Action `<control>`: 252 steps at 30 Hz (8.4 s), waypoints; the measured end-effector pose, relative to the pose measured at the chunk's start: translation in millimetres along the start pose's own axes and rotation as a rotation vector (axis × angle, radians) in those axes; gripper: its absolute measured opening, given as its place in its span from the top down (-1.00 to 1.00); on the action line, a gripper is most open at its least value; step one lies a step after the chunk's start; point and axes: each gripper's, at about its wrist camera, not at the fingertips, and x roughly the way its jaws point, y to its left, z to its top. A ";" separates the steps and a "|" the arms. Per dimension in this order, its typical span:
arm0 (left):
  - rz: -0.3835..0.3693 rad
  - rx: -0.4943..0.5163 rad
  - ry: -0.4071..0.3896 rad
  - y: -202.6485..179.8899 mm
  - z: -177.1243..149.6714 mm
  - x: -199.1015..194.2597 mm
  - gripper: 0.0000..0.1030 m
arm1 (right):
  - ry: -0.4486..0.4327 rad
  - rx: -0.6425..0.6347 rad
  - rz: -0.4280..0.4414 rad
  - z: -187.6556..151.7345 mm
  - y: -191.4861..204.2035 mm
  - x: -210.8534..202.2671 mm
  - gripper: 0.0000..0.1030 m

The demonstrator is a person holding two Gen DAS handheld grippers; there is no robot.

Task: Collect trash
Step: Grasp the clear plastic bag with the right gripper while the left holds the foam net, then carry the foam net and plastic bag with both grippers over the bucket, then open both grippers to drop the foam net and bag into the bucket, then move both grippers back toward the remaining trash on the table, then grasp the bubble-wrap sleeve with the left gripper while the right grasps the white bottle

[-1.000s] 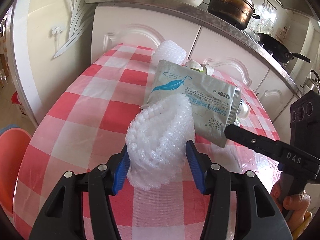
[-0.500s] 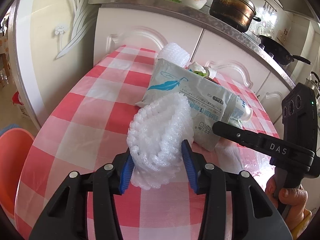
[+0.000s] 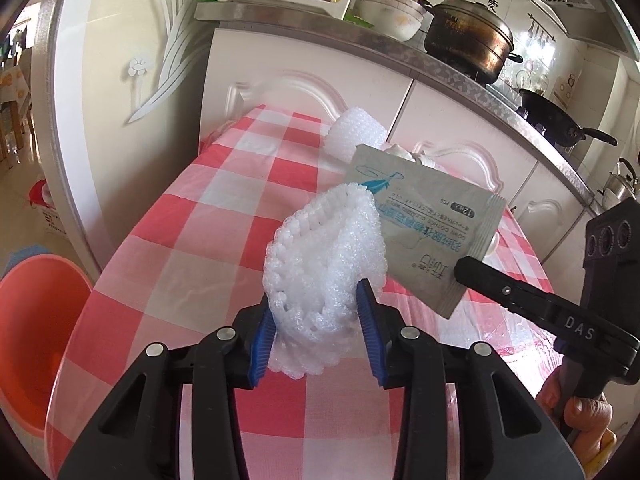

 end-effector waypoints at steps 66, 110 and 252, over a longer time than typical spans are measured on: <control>-0.056 -0.083 -0.013 65.7 -27.0 -37.2 0.24 | -0.053 0.371 -0.069 0.5 -16.8 50.9 0.52; 0.236 -0.271 -0.173 217.5 -28.7 -123.5 0.24 | 0.113 -0.179 0.156 4.5 211.8 123.8 0.84; -0.094 0.391 0.080 -64.4 170.5 211.9 -0.39 | -0.024 0.030 -0.091 41.2 -73.0 6.3 -0.79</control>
